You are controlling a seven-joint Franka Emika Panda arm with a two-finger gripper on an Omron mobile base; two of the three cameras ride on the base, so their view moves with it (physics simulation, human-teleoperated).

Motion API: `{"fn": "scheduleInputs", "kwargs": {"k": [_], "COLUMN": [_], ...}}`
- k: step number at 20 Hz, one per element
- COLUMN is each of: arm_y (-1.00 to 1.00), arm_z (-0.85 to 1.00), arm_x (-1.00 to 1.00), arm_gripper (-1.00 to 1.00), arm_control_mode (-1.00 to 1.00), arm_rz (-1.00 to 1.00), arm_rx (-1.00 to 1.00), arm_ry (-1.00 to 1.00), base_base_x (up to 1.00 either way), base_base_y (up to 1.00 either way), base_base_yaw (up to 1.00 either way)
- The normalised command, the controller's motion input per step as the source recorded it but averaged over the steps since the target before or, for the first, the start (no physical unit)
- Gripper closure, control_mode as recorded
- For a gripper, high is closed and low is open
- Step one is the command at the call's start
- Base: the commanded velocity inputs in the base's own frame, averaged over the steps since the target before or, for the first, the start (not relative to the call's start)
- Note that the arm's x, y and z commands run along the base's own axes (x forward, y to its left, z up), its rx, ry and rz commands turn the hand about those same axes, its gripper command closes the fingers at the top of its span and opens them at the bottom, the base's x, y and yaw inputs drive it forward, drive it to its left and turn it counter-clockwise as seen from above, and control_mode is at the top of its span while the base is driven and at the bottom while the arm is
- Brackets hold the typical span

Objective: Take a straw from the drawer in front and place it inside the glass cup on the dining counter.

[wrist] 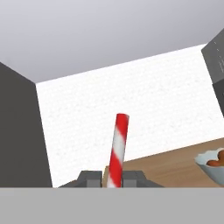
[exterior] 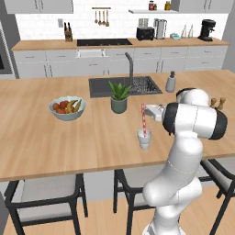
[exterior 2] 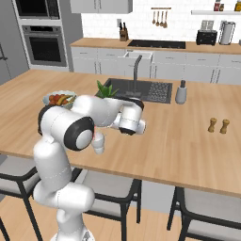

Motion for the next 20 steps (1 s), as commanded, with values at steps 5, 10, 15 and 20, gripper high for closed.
{"fn": "scheduleInputs", "kwargs": {"k": [5, 10, 15, 20], "arm_y": [-0.24, -0.29, -0.01, 0.0], "arm_z": [0.03, 0.0, -0.03, 0.01], "arm_x": [0.16, 0.0, 0.01, -0.09], "arm_gripper": [1.0, 1.0, 1.0, 1.0], "arm_control_mode": [-1.0, -1.0, -1.0, -1.0], "arm_rz": [0.11, 0.12, 0.09, 0.08], "arm_rx": [0.01, 0.0, 0.01, 0.02], "arm_ry": [-0.01, -0.03, 0.0, 0.0], "base_base_x": [0.0, 0.0, 0.0, 0.0], "base_base_y": [0.0, 0.0, 0.0, 0.0], "base_base_yaw": [0.0, 0.0, 0.0, 0.0]}}
